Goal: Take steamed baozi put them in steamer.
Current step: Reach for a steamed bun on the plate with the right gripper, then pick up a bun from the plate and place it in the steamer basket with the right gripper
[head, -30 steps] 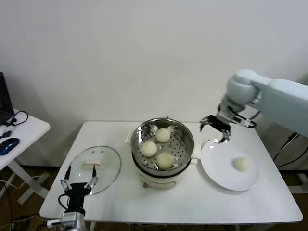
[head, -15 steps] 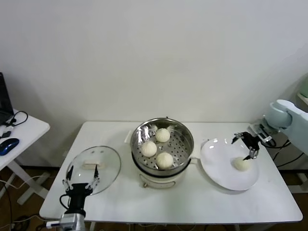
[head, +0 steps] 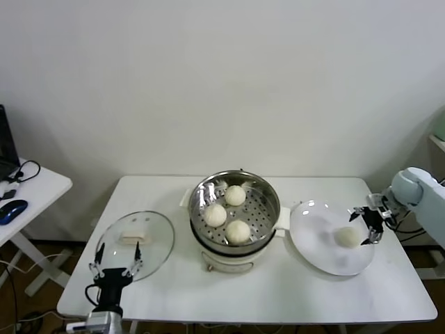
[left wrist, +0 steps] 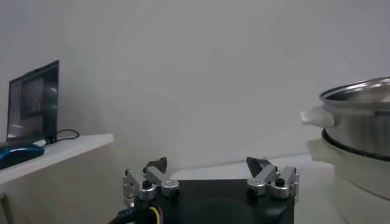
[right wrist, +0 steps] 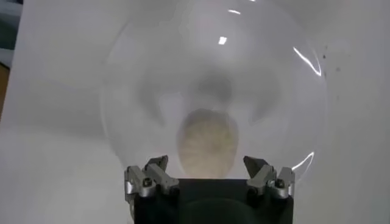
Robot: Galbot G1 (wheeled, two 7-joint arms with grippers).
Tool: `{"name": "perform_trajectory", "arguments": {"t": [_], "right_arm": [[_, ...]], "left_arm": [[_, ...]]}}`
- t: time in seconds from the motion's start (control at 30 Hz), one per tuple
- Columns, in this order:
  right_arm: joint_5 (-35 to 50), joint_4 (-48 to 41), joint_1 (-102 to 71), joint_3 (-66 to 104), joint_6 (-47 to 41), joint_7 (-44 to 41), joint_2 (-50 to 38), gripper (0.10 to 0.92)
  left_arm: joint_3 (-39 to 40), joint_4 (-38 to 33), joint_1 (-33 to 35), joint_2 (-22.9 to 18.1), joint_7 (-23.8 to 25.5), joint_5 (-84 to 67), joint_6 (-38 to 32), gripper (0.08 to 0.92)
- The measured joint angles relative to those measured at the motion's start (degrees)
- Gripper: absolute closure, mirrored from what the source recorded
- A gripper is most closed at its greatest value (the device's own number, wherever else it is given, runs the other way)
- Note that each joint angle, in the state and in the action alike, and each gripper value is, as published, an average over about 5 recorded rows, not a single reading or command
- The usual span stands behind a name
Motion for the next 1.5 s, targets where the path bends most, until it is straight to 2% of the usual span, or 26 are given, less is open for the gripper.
{"name": "perform_trajectory", "arguments": {"t": [0.87,1.13,1.5], "right_arm": [[-2.1,-8.2,-3.1,5.1,-0.8,0.5,6.3,0.205],[-2.0,-8.8,-2.7,5.2,-1.2,-0.8,6.5,0.288],[0.5,-8.2,-1.5,4.4,-2.2,-1.3,5.3,0.331]], "left_arm": [[1.2,-0.5,-0.4,-0.9,-0.4,-0.9,1.4,0.177],[1.5,-0.5,-0.8,-1.1,-0.8,-1.0,1.7,0.177],[1.5,-0.4,-1.0,-1.1,-0.8,-0.9,2.0,0.177]]}}
